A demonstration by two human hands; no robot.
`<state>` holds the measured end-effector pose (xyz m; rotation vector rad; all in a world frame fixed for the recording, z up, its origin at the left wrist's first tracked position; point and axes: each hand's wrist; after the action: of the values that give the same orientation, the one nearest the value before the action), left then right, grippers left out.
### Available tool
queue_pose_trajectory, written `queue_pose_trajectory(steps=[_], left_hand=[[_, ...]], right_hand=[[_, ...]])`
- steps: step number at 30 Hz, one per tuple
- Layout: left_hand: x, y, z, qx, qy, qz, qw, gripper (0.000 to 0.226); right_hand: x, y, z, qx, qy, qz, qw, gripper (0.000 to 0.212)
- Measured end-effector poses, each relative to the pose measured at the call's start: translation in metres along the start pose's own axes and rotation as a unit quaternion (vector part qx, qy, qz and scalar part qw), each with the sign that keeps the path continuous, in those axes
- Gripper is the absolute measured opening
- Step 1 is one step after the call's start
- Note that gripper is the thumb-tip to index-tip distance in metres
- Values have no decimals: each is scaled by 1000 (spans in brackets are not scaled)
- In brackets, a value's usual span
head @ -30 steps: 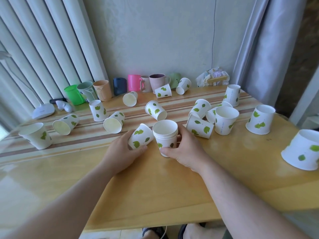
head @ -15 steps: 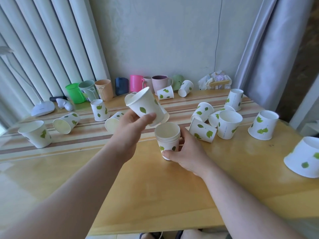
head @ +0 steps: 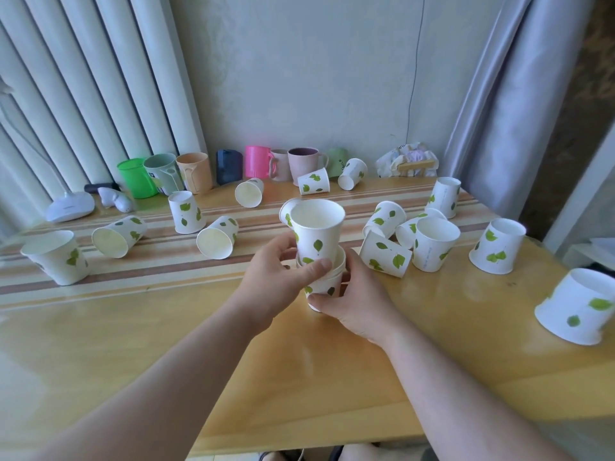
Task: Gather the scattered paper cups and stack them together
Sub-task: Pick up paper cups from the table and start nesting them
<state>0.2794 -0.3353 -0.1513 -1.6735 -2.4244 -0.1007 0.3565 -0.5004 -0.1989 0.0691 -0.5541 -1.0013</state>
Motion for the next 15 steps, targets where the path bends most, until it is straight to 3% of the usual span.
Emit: queue_pose_trajectory(steps=[4, 8, 15], left_hand=[[-1, -1, 9, 24, -17, 43, 999, 59], [11, -4, 22, -6, 58, 79, 995, 75], [56, 0, 26, -3, 138, 98, 986, 57]], right_hand=[[-1, -2, 5, -1, -4, 0, 1000, 62], [-1, -3, 13, 3, -21, 1, 1000, 70], [-5, 17, 36, -11, -50, 45, 998, 82]])
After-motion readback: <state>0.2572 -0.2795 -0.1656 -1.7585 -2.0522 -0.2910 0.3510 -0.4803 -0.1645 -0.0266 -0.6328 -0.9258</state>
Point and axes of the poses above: each hand's wrist, its own y-axis towards the middle knuckle, its own x-axis out of the back of the hand, z = x × y, and after that the axes turned 11 degrees about x, right-handed
